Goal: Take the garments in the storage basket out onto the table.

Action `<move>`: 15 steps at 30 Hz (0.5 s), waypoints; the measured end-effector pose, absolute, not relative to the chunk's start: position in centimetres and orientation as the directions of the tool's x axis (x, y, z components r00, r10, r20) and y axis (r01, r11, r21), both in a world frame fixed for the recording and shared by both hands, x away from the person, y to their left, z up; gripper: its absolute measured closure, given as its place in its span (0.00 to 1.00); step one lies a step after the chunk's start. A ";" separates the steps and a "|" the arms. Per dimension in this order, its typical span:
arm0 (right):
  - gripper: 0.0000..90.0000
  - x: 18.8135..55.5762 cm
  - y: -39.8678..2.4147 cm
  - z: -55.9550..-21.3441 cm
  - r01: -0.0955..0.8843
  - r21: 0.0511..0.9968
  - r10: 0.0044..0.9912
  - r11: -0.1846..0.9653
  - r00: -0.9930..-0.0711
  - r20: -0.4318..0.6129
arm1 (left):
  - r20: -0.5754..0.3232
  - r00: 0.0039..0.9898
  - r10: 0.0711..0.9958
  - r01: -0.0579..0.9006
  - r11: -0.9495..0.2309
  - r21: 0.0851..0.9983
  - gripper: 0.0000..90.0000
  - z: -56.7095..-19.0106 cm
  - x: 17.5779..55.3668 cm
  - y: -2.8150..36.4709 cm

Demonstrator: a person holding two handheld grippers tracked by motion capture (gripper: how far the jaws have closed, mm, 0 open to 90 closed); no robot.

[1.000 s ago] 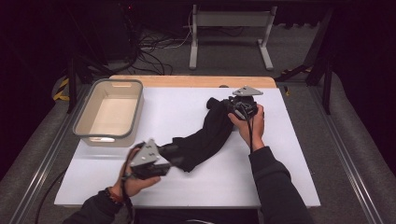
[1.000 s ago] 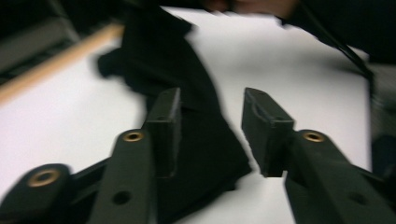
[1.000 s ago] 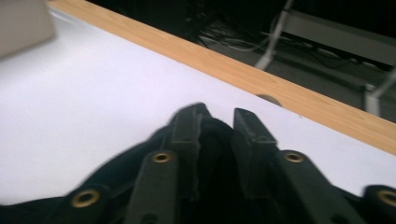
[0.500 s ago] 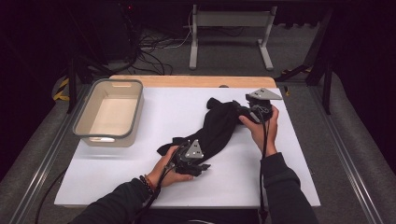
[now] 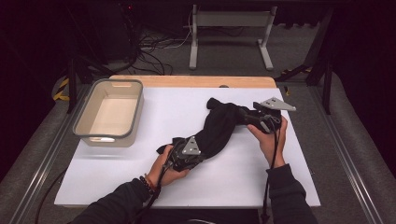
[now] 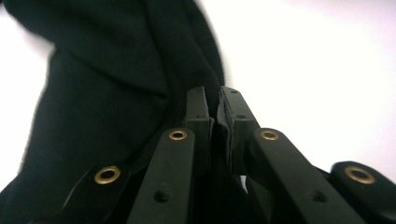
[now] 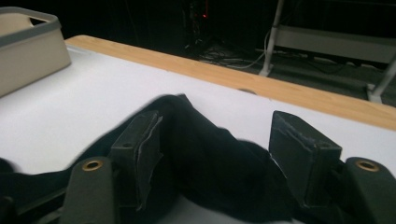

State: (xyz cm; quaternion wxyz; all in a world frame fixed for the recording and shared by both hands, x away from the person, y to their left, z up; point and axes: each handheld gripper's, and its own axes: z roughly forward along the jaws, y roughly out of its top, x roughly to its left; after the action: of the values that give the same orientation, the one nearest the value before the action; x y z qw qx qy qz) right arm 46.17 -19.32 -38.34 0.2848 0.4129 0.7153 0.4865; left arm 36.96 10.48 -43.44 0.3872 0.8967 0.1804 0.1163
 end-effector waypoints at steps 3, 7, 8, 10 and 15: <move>0.38 45.2 -21.1 -38.4 0.326 0.930 0.890 0.167 -0.455 0.000 | 0.071 0.948 0.311 0.139 -0.602 0.786 0.93 -39.9 33.2 10.8; 0.38 43.9 -22.2 -38.3 0.348 0.919 0.903 0.183 -0.429 -0.018 | 0.079 0.967 0.242 0.075 -0.568 0.819 0.93 -37.4 29.6 11.0; 0.38 43.7 -22.3 -38.3 0.348 0.914 0.899 0.206 -0.436 -0.037 | 0.087 0.970 0.225 0.058 -0.565 0.823 0.93 -37.1 28.9 11.1; 0.38 43.4 -22.2 -38.6 0.364 0.903 0.894 0.229 -0.446 -0.047 | 0.109 0.969 0.220 0.036 -0.567 0.823 0.93 -36.8 28.0 11.2; 0.38 43.6 -21.9 -39.6 0.398 0.870 0.877 0.291 -0.475 -0.076 | 0.107 0.969 0.222 0.029 -0.535 0.845 0.80 -36.8 28.1 11.6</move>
State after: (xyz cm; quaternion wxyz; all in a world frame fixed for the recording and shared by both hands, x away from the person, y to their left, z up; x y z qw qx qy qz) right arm 43.60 -21.86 -39.61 0.2871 0.4246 0.7504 0.4173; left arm 28.11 11.56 -36.77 0.4769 0.8701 0.0722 0.1010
